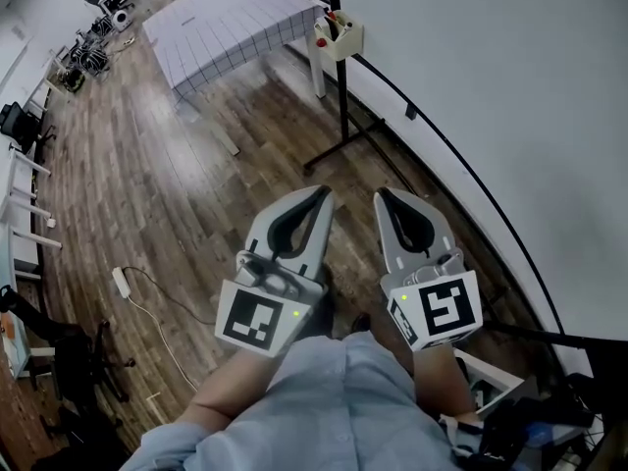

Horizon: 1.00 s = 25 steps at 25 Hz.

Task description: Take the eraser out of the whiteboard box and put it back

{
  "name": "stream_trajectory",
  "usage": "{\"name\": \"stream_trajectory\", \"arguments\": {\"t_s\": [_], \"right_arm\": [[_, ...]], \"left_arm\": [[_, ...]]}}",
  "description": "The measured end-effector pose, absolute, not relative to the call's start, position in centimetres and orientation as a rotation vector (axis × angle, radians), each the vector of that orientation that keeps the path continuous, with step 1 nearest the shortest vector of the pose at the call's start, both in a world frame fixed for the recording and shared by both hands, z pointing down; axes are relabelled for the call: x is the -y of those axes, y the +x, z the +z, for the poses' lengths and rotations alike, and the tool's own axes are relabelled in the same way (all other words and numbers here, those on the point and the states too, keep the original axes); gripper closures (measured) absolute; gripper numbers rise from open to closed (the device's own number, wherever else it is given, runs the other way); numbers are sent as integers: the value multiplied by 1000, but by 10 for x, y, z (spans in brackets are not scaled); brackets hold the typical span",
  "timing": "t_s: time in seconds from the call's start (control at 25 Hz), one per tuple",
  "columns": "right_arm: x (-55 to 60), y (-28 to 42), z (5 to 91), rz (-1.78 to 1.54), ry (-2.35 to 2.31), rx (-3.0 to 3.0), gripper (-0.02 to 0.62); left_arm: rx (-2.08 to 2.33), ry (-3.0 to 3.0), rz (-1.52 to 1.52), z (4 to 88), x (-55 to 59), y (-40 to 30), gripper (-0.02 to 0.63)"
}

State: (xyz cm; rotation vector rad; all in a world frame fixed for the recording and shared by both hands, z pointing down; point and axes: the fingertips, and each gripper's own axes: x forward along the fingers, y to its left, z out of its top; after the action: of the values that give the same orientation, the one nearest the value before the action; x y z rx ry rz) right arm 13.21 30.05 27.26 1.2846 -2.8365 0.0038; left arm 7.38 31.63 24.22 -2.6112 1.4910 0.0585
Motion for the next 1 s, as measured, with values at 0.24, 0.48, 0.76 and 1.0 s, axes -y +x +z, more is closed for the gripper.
{"name": "stream_trajectory", "arguments": {"t_s": [0.24,0.48,0.76,1.0], "right_arm": [[-246,95,268,-10,1287,2837,600],[-186,55,262,-39,1311,2832,600],[-150,25,256,-69,1326,2811,600],[-128,28,258,-50,1357,2792,600]], "left_arm": [[-1440,-2640,72,243,-261,47,607],[-1414,-2651,96,242,-204,6,607],[-1402,-2656,136,236,-162,-26,607],[-1397,-2690,121,245,-140,-26,607]]}}
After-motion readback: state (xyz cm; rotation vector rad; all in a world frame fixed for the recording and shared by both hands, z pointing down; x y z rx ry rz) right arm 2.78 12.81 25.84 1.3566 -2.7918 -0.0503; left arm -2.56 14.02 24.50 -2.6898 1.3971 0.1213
